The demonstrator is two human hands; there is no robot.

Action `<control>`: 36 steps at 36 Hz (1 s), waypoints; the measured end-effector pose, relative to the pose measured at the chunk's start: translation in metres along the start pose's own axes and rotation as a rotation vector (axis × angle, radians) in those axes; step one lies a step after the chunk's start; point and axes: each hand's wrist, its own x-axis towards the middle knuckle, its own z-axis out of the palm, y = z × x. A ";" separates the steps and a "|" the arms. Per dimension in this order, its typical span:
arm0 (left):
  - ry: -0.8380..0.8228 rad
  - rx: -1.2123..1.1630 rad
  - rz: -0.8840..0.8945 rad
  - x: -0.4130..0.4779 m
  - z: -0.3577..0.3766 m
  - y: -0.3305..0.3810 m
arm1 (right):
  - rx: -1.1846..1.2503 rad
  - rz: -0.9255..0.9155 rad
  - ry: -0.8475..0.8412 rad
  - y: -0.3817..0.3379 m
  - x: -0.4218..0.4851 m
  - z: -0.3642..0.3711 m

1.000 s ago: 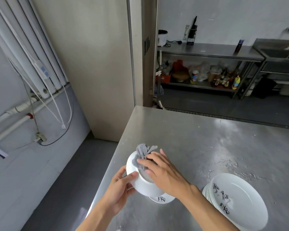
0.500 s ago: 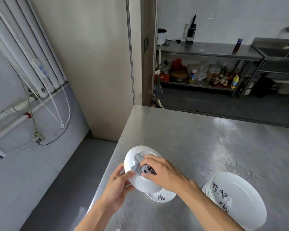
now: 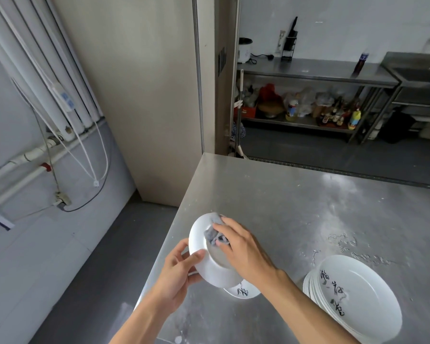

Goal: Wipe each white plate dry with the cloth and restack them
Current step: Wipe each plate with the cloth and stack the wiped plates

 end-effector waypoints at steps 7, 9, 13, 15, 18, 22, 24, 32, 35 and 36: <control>0.078 -0.043 0.035 0.009 -0.010 0.002 | 0.064 -0.073 -0.141 -0.002 -0.005 0.000; 0.095 -0.047 0.041 0.009 -0.015 0.004 | 0.060 -0.063 -0.161 0.005 -0.011 -0.001; 0.096 -0.042 0.053 0.007 -0.022 0.007 | -0.015 0.047 -0.123 0.024 -0.019 -0.004; 0.085 -0.024 0.054 0.005 -0.023 0.010 | -0.013 0.163 -0.045 0.032 -0.018 -0.006; 0.046 0.013 0.058 0.000 -0.022 0.013 | 0.041 0.335 0.082 0.038 -0.011 -0.009; -0.014 0.086 0.072 -0.003 -0.014 0.014 | 0.210 0.350 0.114 0.027 0.004 -0.017; -0.024 0.116 0.085 -0.002 -0.009 0.013 | 0.251 0.307 0.085 0.018 0.012 -0.020; 0.023 0.135 0.140 0.009 0.005 0.007 | 0.279 -0.027 -0.030 -0.024 0.024 -0.008; 0.080 0.090 0.153 0.013 0.001 0.006 | 0.299 -0.068 -0.086 -0.028 0.017 0.001; 0.091 0.077 0.155 0.013 0.000 0.007 | 0.299 -0.070 -0.097 -0.027 0.015 0.003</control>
